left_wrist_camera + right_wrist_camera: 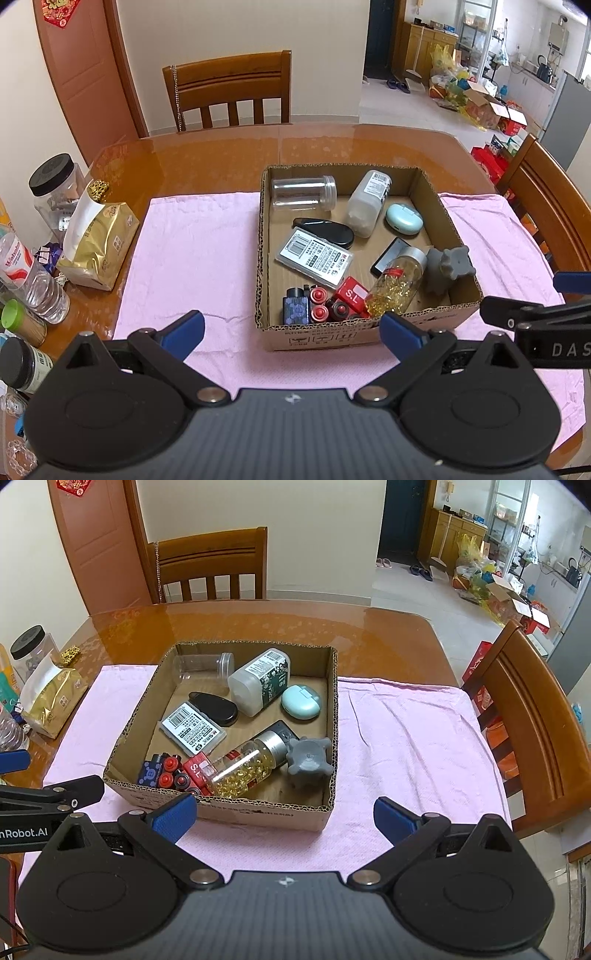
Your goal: Organize rigid objects
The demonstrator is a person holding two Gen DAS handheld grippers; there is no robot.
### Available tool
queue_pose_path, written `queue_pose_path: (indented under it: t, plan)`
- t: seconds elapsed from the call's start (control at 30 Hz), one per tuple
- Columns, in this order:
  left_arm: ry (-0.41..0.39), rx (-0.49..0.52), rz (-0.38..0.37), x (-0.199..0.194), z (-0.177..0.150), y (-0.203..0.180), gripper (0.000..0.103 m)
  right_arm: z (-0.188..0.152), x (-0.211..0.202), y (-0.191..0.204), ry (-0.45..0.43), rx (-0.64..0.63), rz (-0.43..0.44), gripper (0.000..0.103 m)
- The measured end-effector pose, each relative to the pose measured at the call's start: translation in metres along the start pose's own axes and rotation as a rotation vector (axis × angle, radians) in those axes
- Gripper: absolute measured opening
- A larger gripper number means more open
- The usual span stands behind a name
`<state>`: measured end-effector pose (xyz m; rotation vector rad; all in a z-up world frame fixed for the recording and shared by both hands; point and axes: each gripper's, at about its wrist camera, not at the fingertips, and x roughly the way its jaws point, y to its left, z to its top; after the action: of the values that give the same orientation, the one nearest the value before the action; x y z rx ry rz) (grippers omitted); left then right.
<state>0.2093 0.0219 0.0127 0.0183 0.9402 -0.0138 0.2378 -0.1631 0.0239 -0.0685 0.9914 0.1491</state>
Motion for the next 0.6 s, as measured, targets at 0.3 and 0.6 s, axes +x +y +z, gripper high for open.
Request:
queue_pose_path:
  t: [0.3,0.6]
  plan:
    - [-0.003,0.000,0.000,-0.0006,0.0007,0.0002,0.100,0.0008,0.0003,0.0017,0.000,0.003,-0.003,0.103]
    - [-0.003,0.003,-0.003,-0.0012,0.0009,-0.0013,0.100,0.0006,0.0005,0.0016,0.001,0.005,-0.004,0.103]
